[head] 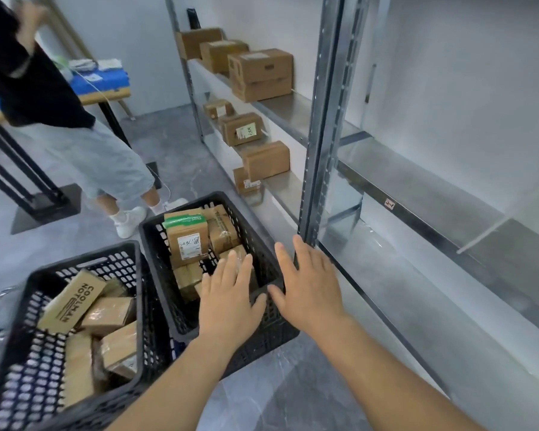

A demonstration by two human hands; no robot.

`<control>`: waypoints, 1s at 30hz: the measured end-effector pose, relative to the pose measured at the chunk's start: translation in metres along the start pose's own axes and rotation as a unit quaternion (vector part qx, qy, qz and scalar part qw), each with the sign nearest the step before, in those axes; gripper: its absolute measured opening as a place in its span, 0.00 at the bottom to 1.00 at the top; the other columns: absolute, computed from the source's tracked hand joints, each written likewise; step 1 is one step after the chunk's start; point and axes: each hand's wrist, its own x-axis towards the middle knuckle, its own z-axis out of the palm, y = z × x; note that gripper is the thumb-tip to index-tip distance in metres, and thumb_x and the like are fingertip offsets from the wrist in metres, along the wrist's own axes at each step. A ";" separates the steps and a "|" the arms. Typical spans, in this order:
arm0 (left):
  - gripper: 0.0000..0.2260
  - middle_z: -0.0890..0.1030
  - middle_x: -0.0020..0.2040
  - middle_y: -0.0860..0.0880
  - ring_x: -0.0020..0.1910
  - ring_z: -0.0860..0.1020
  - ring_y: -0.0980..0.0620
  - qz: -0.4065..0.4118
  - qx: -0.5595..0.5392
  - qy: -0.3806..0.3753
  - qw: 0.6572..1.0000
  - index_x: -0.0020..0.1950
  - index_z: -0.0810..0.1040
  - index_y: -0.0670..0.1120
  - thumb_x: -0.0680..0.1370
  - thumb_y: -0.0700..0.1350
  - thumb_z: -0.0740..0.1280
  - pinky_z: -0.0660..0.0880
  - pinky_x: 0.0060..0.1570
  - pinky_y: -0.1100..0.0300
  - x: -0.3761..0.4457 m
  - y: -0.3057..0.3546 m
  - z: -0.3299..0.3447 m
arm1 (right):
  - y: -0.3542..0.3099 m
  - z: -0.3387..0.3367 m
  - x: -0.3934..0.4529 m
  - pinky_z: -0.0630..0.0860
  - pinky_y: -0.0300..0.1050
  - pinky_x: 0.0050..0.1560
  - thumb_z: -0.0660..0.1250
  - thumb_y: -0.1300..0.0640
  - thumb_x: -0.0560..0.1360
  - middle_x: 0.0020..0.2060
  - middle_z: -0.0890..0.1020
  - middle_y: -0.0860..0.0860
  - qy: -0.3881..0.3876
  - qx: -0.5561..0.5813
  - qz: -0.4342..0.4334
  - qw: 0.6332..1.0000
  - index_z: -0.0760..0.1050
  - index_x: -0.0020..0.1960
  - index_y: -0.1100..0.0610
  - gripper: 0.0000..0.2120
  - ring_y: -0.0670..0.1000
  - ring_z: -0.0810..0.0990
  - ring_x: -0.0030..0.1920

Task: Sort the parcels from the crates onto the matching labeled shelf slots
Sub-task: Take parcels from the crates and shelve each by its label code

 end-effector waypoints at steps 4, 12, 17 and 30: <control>0.34 0.43 0.79 0.47 0.77 0.45 0.46 -0.042 -0.001 -0.007 0.999 0.78 0.43 0.51 0.79 0.59 0.56 0.45 0.74 0.44 -0.011 -0.055 -0.016 | -0.062 -0.005 0.010 0.54 0.61 0.72 0.61 0.38 0.75 0.75 0.56 0.61 -0.022 -0.003 -0.014 1.000 0.55 0.77 0.54 0.37 0.61 0.58 0.74; 0.35 0.46 0.79 0.46 0.77 0.48 0.46 -0.132 -0.019 -0.010 0.991 0.78 0.43 0.51 0.78 0.64 0.54 0.49 0.74 0.45 -0.050 -0.203 -0.032 | -0.211 0.012 0.034 0.49 0.59 0.73 0.39 0.33 0.75 0.76 0.56 0.58 -0.085 0.009 -0.066 0.994 0.56 0.76 0.52 0.36 0.58 0.56 0.74; 0.35 0.49 0.79 0.46 0.77 0.52 0.47 -0.186 -0.051 -0.017 0.981 0.78 0.46 0.50 0.78 0.63 0.56 0.52 0.74 0.47 -0.073 -0.279 -0.038 | -0.284 0.029 0.047 0.52 0.55 0.72 0.47 0.38 0.80 0.76 0.56 0.57 -0.139 0.006 -0.108 0.984 0.56 0.75 0.53 0.30 0.58 0.59 0.73; 0.30 0.60 0.76 0.48 0.74 0.58 0.48 -0.296 -0.117 -0.028 0.948 0.77 0.54 0.48 0.78 0.55 0.61 0.58 0.71 0.53 -0.078 -0.383 -0.020 | -0.369 0.094 0.103 0.61 0.51 0.66 0.53 0.47 0.81 0.72 0.62 0.55 -0.228 0.033 -0.173 0.958 0.61 0.72 0.54 0.22 0.56 0.63 0.70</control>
